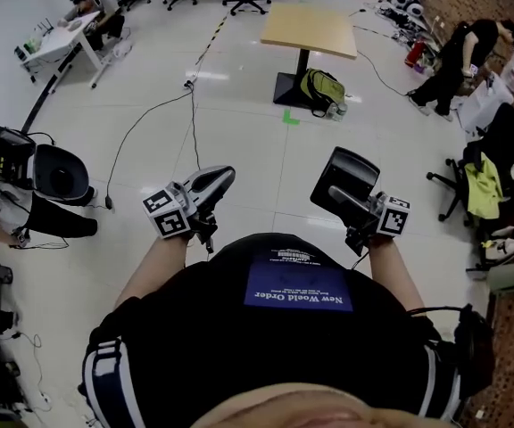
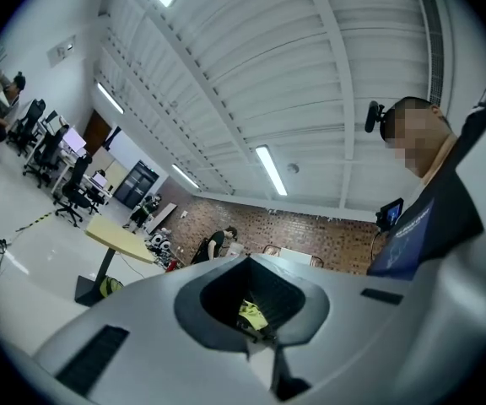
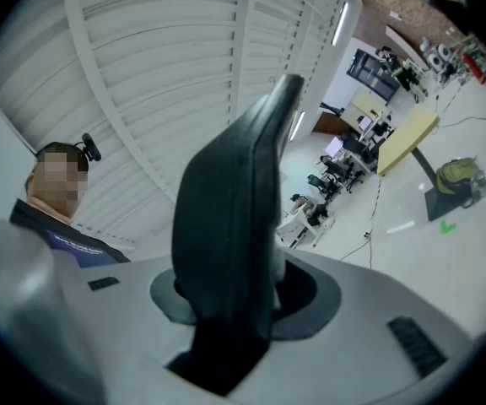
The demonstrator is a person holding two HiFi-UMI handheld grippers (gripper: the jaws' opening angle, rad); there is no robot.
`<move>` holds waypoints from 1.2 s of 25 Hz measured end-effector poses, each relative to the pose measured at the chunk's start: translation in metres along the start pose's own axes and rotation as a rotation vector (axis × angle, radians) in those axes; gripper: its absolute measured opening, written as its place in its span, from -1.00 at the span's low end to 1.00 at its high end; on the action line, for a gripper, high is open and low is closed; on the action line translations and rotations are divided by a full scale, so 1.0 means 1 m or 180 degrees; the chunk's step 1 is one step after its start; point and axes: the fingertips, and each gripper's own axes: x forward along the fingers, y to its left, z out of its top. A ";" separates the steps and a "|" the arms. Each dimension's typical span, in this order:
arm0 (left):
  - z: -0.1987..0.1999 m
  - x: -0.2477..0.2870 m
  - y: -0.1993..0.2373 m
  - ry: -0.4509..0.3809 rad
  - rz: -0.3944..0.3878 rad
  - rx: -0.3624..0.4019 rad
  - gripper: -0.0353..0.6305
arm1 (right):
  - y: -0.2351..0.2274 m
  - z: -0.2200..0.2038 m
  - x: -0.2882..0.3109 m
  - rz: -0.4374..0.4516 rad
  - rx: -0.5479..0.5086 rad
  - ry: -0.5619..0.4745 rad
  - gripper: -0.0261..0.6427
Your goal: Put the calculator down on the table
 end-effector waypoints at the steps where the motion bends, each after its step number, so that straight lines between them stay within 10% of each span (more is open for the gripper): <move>1: 0.001 0.016 0.003 -0.0028 0.0004 -0.0021 -0.87 | -0.007 0.012 -0.006 0.0026 -0.0007 -0.0013 -0.50; 15: -0.002 0.139 0.089 0.0197 -0.0235 -0.0207 -0.87 | -0.117 0.093 -0.021 -0.0278 0.0035 -0.0155 -0.50; 30: 0.087 0.162 0.309 0.0411 -0.0698 -0.0086 -0.87 | -0.223 0.179 0.149 -0.0537 -0.0098 -0.0432 -0.50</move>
